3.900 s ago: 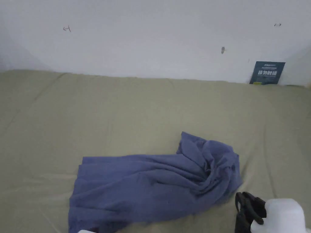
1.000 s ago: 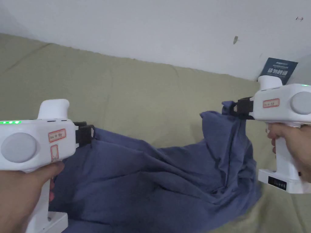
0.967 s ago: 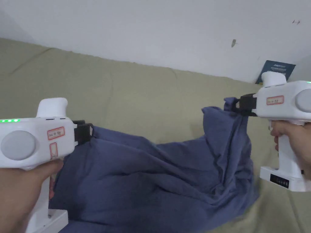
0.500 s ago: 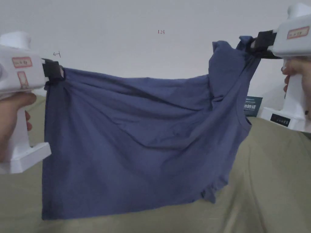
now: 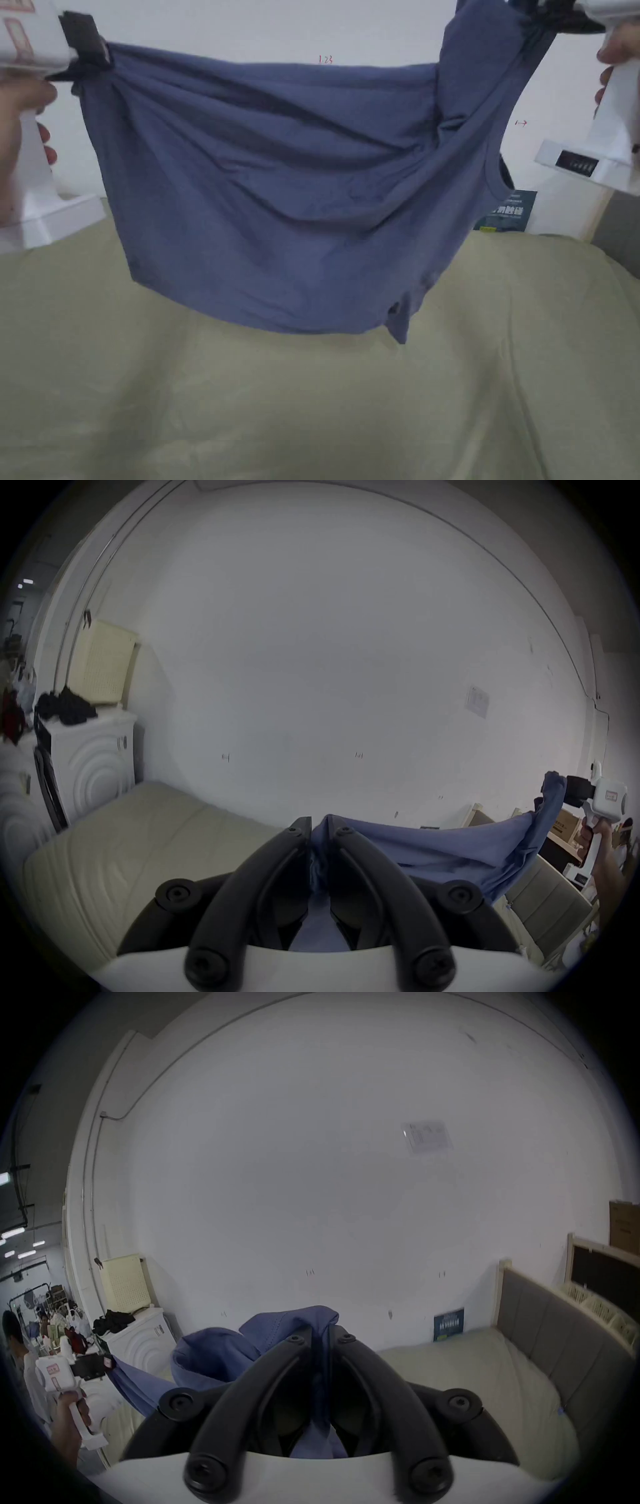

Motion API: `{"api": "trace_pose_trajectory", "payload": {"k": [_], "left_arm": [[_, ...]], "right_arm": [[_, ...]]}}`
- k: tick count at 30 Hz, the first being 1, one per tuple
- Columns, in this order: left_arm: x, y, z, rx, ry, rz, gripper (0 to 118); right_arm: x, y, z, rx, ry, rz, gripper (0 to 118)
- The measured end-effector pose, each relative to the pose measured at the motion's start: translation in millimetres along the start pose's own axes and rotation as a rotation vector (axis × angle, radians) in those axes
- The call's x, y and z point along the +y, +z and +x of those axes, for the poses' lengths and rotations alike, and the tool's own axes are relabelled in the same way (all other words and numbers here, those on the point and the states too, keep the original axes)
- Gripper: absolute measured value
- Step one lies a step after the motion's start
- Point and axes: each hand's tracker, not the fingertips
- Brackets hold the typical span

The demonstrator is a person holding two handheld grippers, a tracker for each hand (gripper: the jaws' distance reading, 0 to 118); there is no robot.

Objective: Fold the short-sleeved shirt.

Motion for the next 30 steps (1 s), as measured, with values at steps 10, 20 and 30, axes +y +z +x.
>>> {"api": "trace_pose_trajectory", "payload": {"k": [10,20,30], "left_arm": [[-199,4,-45,-0.007,0.148,-0.13,9],[-321,199,-61,-0.016,0.044,-0.38,9],[-401,221,-87,0.053,0.115,-0.619,72]], "right_arm": [[-161,24,35,0.007,-0.099,-0.083,10],[-323,244,64,-0.071,-0.153,-0.343,10],[-462,304,84,-0.254,-0.091,-0.615,48]]}}
